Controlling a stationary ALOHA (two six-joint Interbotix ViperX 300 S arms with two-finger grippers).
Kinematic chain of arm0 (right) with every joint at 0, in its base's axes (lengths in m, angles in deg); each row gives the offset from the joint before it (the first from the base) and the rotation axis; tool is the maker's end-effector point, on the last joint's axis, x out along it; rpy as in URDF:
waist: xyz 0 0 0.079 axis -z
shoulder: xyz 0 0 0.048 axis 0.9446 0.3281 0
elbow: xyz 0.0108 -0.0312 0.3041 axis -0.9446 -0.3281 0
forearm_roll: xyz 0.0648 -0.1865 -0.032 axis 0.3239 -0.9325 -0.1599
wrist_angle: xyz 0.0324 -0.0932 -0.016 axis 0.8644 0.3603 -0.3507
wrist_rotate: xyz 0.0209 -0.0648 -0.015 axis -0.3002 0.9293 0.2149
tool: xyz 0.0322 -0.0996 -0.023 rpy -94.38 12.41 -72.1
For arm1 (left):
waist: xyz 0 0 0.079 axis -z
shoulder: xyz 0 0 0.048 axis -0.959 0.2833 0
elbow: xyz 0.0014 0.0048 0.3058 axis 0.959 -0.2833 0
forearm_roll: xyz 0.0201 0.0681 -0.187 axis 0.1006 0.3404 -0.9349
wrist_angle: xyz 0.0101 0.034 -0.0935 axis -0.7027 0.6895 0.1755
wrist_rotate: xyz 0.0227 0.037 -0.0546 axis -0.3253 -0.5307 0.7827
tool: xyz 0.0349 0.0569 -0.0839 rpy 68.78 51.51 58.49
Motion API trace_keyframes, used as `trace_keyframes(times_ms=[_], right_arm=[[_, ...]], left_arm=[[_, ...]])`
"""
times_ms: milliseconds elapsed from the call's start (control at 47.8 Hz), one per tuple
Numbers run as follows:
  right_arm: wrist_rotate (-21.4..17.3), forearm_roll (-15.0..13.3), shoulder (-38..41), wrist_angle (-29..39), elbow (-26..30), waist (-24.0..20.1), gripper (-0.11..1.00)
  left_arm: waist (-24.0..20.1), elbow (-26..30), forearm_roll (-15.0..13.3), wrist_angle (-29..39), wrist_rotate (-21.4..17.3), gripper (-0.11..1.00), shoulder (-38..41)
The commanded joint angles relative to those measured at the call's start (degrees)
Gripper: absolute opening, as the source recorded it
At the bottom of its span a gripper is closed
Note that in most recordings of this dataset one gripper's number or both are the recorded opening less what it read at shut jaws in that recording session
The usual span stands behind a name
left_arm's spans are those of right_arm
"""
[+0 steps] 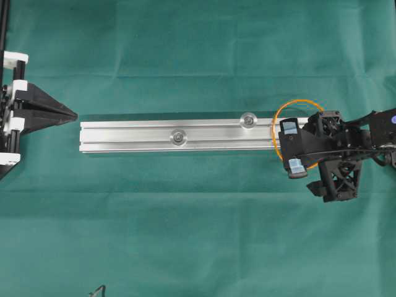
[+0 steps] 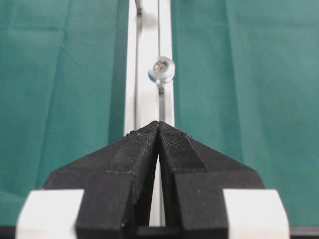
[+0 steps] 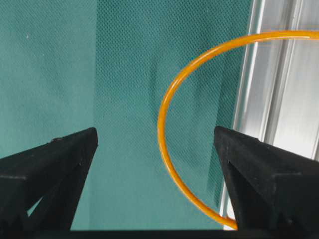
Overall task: Hook the rubber onto the shaft.
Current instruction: 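Close the right gripper on the near side of the orange band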
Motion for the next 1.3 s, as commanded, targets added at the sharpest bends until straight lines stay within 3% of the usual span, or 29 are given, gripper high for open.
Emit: trace_keyframes(times_ms=[0, 857, 962, 1192, 1275], right_arm=[[0.09, 0.44, 0.26, -1.32, 0.44, -0.18, 0.98], [0.0, 1.49, 2.55, -2.55, 0.44, -0.26, 0.91], [-0.44, 1.49, 2.64, -1.05, 0.44, -0.26, 0.76], [-3.34, 0.26, 2.99, 1.58, 0.44, -0.26, 0.19], [-3.96, -0.26, 2.99, 0.97, 0.53, -0.18, 0.07]], left_arm=[[-0.09, 1.41, 0.18, -0.18, 0.09, 0.0, 0.44], [-0.09, 1.41, 0.18, -0.09, 0.09, 0.0, 0.44], [-0.09, 1.41, 0.18, -0.09, 0.0, 0.0, 0.44], [-0.09, 1.41, 0.18, -0.09, 0.09, 0.0, 0.44], [-0.18, 1.41, 0.18, -0.09, 0.09, 0.0, 0.44]])
